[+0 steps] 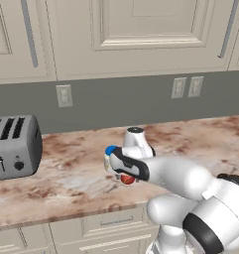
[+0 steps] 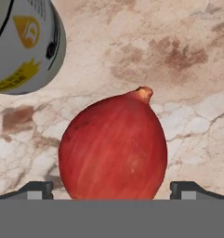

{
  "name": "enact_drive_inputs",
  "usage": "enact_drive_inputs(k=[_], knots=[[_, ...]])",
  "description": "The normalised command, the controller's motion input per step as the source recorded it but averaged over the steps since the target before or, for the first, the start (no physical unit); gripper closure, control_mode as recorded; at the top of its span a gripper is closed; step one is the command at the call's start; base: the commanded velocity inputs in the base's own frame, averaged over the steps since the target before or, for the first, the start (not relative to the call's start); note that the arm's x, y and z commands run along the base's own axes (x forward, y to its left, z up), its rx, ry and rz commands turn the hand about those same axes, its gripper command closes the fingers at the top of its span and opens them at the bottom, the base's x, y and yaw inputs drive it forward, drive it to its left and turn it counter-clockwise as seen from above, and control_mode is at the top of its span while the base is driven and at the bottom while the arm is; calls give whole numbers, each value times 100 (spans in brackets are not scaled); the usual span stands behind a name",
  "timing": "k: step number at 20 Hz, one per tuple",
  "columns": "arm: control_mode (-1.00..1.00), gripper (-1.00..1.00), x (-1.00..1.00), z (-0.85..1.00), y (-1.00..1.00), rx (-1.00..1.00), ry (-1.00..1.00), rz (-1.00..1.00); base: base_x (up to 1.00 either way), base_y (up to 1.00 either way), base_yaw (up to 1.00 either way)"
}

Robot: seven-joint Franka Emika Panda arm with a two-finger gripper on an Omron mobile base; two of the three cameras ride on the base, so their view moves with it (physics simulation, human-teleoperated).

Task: Place the onion and carrot inside the fridge drawer. Close the drawer after placing the vegetables.

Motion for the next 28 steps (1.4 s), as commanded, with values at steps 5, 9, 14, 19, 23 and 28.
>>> enact_drive_inputs(k=[5,9,14,19,23,28], knots=[[-100,-100,9,-10,0,0,0,0,0,0,0],[-100,-100,6,-11,0,0,0,0,0,0,0],[-100,-100,4,-9,0,1,0,0,0,0,0],[-100,-100,1,-18,-1,0,0,1,0,0,0],[-100,100,0,-57,0,0,0,0,0,0,0],[-100,100,0,-42,0,0,0,0,0,0,0]])
